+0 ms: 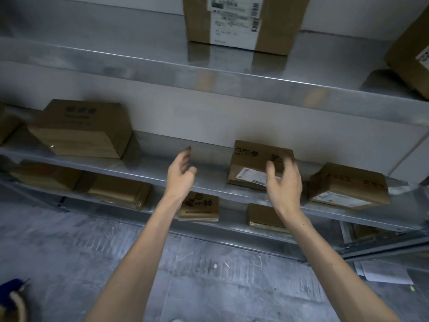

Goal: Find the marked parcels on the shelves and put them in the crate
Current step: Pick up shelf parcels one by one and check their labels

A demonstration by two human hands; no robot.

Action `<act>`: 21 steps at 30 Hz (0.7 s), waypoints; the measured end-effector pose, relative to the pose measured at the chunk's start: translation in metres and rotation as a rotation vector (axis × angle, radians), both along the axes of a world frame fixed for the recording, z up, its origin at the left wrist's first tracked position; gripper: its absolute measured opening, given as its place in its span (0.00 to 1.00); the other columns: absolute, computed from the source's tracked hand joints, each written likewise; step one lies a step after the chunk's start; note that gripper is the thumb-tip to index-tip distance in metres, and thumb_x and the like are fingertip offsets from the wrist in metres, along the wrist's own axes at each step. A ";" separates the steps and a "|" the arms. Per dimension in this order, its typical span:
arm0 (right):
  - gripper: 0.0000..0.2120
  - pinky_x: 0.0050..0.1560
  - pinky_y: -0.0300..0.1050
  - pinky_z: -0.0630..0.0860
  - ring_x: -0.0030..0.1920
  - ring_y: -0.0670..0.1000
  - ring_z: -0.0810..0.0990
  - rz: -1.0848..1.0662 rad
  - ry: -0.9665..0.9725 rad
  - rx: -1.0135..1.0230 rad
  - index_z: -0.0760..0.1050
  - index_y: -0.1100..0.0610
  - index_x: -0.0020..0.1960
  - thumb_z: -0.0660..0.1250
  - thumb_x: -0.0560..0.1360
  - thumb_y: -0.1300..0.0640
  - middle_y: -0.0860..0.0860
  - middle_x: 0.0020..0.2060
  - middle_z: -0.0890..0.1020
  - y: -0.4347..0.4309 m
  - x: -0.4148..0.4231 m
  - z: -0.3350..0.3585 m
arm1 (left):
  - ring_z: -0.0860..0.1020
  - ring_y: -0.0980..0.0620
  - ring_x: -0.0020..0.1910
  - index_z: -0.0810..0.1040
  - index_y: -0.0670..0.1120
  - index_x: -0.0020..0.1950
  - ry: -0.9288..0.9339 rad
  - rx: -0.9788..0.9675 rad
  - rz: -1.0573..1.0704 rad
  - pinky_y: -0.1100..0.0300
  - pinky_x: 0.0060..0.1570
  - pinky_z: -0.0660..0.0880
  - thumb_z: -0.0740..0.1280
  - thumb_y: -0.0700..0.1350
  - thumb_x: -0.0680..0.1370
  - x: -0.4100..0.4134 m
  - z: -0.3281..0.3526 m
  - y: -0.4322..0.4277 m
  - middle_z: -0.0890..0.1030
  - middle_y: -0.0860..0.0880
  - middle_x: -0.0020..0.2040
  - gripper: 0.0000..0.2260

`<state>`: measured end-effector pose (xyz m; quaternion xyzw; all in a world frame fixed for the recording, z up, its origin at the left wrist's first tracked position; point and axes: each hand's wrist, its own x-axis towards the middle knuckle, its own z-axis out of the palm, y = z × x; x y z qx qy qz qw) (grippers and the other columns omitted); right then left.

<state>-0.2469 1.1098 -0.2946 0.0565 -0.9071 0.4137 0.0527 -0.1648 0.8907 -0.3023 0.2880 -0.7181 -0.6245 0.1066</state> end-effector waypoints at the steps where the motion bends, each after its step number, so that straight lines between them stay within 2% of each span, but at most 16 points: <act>1: 0.22 0.71 0.50 0.62 0.73 0.55 0.67 0.005 -0.010 -0.004 0.68 0.56 0.74 0.60 0.83 0.49 0.55 0.72 0.71 -0.013 0.005 0.006 | 0.68 0.51 0.74 0.66 0.47 0.78 0.016 -0.005 0.018 0.60 0.72 0.64 0.60 0.29 0.80 0.007 0.006 -0.012 0.69 0.48 0.76 0.27; 3: 0.23 0.71 0.44 0.58 0.75 0.54 0.64 0.022 -0.023 -0.064 0.67 0.57 0.75 0.60 0.83 0.49 0.55 0.74 0.69 -0.044 0.017 0.018 | 0.68 0.51 0.75 0.66 0.46 0.78 0.049 -0.011 0.056 0.60 0.73 0.64 0.60 0.29 0.80 0.026 0.020 -0.040 0.70 0.47 0.76 0.27; 5: 0.21 0.68 0.39 0.58 0.73 0.54 0.67 0.056 0.008 -0.140 0.68 0.57 0.74 0.61 0.83 0.51 0.56 0.72 0.71 -0.079 0.029 0.027 | 0.68 0.51 0.74 0.66 0.45 0.78 0.084 -0.019 0.093 0.59 0.73 0.65 0.60 0.29 0.80 0.048 0.035 -0.073 0.70 0.46 0.75 0.26; 8: 0.20 0.70 0.45 0.63 0.71 0.51 0.69 0.119 0.026 -0.198 0.69 0.53 0.73 0.60 0.83 0.50 0.51 0.71 0.72 -0.135 0.052 0.034 | 0.68 0.52 0.74 0.66 0.49 0.78 0.099 -0.026 0.148 0.61 0.70 0.65 0.60 0.32 0.82 0.086 0.054 -0.123 0.70 0.47 0.75 0.25; 11: 0.21 0.68 0.42 0.60 0.73 0.50 0.68 0.180 0.012 -0.214 0.68 0.51 0.75 0.59 0.83 0.49 0.49 0.72 0.70 -0.184 0.070 0.038 | 0.69 0.53 0.73 0.66 0.51 0.78 0.120 -0.048 0.219 0.61 0.69 0.65 0.61 0.34 0.82 0.120 0.062 -0.168 0.70 0.48 0.76 0.25; 14: 0.22 0.71 0.44 0.61 0.73 0.50 0.67 0.253 -0.013 -0.201 0.66 0.51 0.76 0.59 0.83 0.47 0.49 0.73 0.70 -0.226 0.085 0.038 | 0.69 0.54 0.73 0.66 0.52 0.78 0.121 -0.060 0.286 0.62 0.69 0.66 0.61 0.36 0.82 0.148 0.062 -0.206 0.70 0.48 0.76 0.25; 18: 0.24 0.75 0.53 0.63 0.74 0.50 0.67 0.313 -0.066 -0.217 0.64 0.49 0.77 0.58 0.83 0.44 0.48 0.75 0.69 -0.270 0.097 0.031 | 0.68 0.54 0.74 0.67 0.53 0.77 0.121 -0.085 0.364 0.71 0.60 0.66 0.61 0.37 0.82 0.175 0.058 -0.247 0.70 0.50 0.76 0.24; 19: 0.25 0.75 0.54 0.63 0.74 0.50 0.67 0.319 -0.078 -0.223 0.64 0.49 0.77 0.58 0.82 0.43 0.48 0.75 0.68 -0.281 0.099 0.030 | 0.68 0.54 0.74 0.67 0.53 0.77 0.120 -0.089 0.378 0.71 0.61 0.66 0.61 0.37 0.82 0.180 0.057 -0.256 0.70 0.49 0.76 0.24; 21: 0.25 0.75 0.55 0.63 0.74 0.49 0.67 0.325 -0.098 -0.243 0.63 0.48 0.77 0.58 0.82 0.43 0.48 0.75 0.68 -0.300 0.102 0.027 | 0.68 0.53 0.74 0.67 0.52 0.78 0.126 -0.088 0.399 0.64 0.68 0.66 0.61 0.37 0.82 0.188 0.056 -0.272 0.70 0.49 0.76 0.24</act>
